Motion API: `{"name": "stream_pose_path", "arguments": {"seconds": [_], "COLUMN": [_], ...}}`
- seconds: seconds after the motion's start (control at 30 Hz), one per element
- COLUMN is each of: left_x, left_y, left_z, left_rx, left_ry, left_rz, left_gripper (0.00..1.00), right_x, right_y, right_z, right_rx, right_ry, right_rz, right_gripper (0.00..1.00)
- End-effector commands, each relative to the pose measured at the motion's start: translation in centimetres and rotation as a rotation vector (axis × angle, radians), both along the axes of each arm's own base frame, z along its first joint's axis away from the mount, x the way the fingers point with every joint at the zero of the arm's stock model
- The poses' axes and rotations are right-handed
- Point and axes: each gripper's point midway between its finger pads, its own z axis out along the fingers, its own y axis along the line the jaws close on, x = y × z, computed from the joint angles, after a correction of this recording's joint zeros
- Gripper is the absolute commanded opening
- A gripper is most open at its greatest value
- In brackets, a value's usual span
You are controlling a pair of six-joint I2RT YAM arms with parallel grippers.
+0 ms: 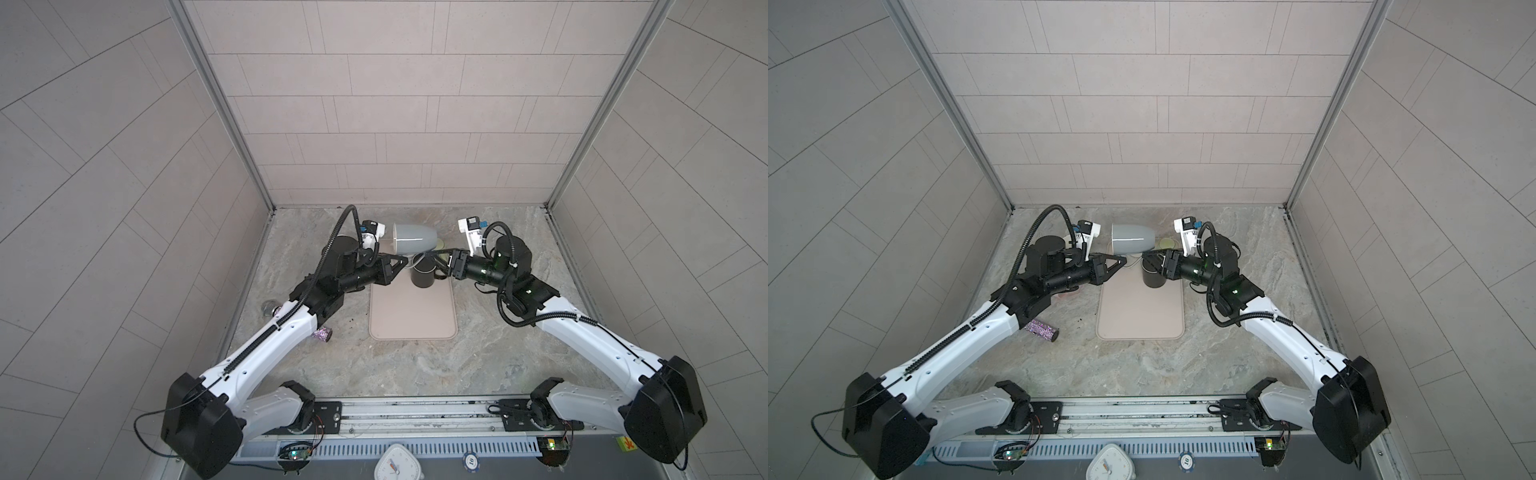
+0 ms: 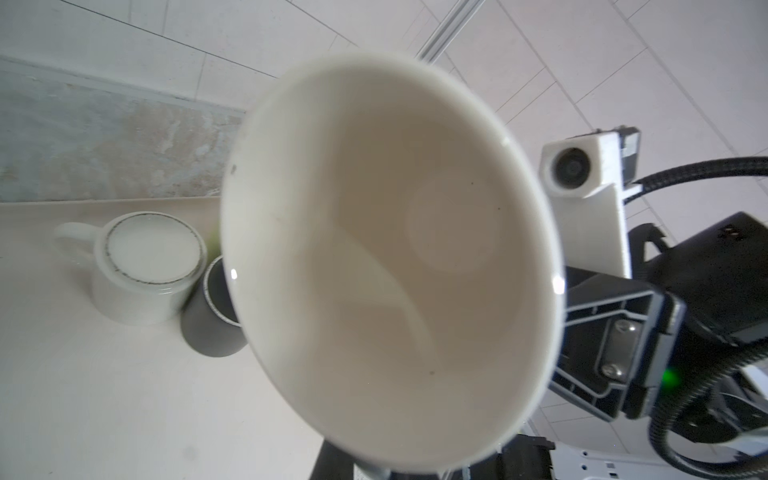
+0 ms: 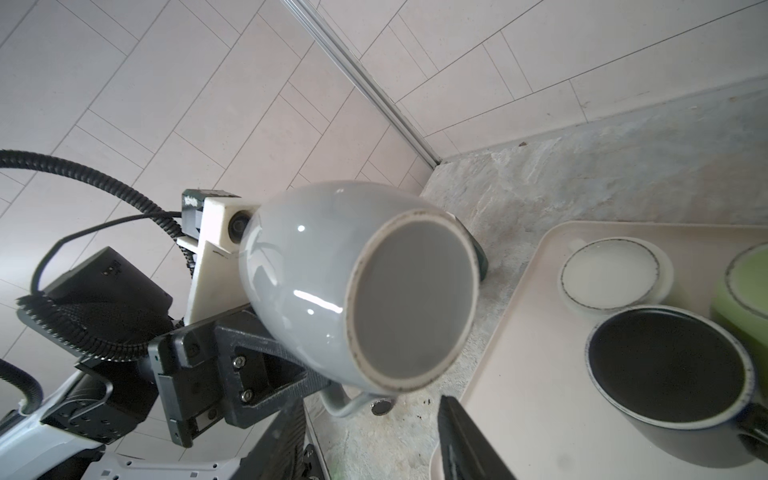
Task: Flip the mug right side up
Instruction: 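Open the right gripper and pull it back while the left gripper holds the mug, then carry the grey mug with the left gripper beside the pink mug, turning it upright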
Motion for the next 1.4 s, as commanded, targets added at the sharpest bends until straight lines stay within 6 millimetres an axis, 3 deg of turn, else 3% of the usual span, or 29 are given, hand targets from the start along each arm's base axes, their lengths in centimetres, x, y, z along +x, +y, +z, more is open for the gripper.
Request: {"name": "stream_pose_path", "arguments": {"seconds": [0.0,0.4,0.7,0.93,1.23,1.37], "left_x": [0.8,1.3,1.1,0.8,0.0,-0.6], "left_y": [1.4,4.0,5.8,7.1,10.6,12.3], "left_z": [2.4,0.4,0.7,1.4,2.5,2.6], "left_rx": [0.088,0.324,0.419,0.381,0.459,0.484], "left_ry": [-0.108,-0.077,-0.072,-0.015,0.009,0.034], "left_rz": [0.056,0.124,0.142,0.153,0.222,0.256], "left_gripper": [0.0,0.0,0.0,0.0,0.0,0.0], "right_x": [-0.4,-1.0,-3.3,-5.5,-8.1,-9.0], "right_y": [-0.9,-5.4,-8.2,-10.6,-12.0,-12.0], "right_z": [0.8,-2.3,-3.1,-4.0,-4.9,-5.1], "right_rx": [-0.046,-0.308,-0.416,-0.489,-0.534,-0.533], "right_ry": [-0.04,-0.009,-0.007,-0.011,-0.028,-0.036], "right_rz": [-0.031,-0.2,-0.246,-0.292,-0.27,-0.245], "right_gripper": [0.53,0.54,0.56,0.62,0.74,0.74]}}
